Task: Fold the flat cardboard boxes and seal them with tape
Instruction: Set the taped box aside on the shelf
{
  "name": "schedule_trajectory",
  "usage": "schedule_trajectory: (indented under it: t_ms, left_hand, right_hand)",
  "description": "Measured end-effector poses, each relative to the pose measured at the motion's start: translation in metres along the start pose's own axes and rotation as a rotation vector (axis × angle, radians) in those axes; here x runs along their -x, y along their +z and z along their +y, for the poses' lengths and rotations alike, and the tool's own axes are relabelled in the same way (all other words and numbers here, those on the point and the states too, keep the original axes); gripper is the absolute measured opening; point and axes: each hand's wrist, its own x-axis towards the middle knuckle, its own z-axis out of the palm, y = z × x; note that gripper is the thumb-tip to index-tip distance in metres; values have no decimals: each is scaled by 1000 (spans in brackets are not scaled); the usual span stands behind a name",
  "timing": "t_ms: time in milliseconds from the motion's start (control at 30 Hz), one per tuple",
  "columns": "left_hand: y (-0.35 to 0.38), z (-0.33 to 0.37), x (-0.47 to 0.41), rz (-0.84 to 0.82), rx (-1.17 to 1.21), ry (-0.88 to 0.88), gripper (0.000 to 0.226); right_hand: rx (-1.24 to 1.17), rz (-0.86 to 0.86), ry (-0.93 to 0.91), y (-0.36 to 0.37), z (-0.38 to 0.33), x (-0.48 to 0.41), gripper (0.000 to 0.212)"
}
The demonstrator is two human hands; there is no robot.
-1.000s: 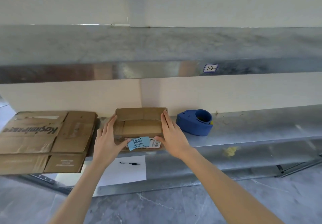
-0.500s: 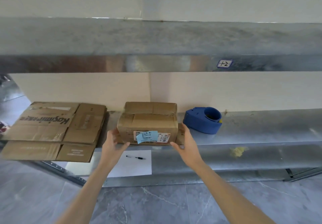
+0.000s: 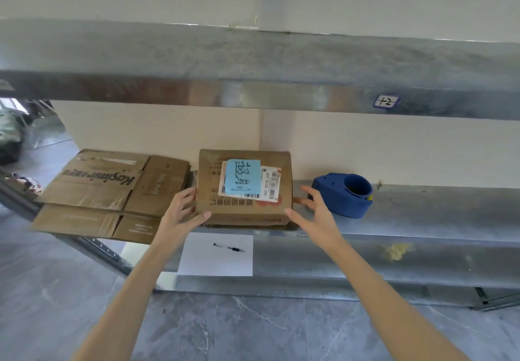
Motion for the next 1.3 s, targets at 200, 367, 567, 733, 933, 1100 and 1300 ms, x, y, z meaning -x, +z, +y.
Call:
schedule_trajectory:
  t_ms: [200,367,567,733,933,1100,1300]
  left_hand:
    - [-13,17,7,-26,36,-32,68]
    - [0,15,10,109,107,21,66]
    - [20,13,16,182,-95,126,74]
    - [16,10,23,44,-121,123,90]
    - [23,10,31,-16,-100,86,101]
    - [27,13,34,-25,-110,103,107]
    - [19,21,32,1,-112,91,106]
  right_hand:
    - [-125,-59,-10,-14,-22,-3,63]
    - [-31,-30,-106,-9,-24,0,74]
    - [118,250,-73,3,-26,-5,61]
    - [134,269,-35,2,-30,-6,39]
    - [147,361,83,12,-46,-6,52]
    - [209,407,101,20,-56,-3,60]
    - [110,232,62,21,-63,1,46]
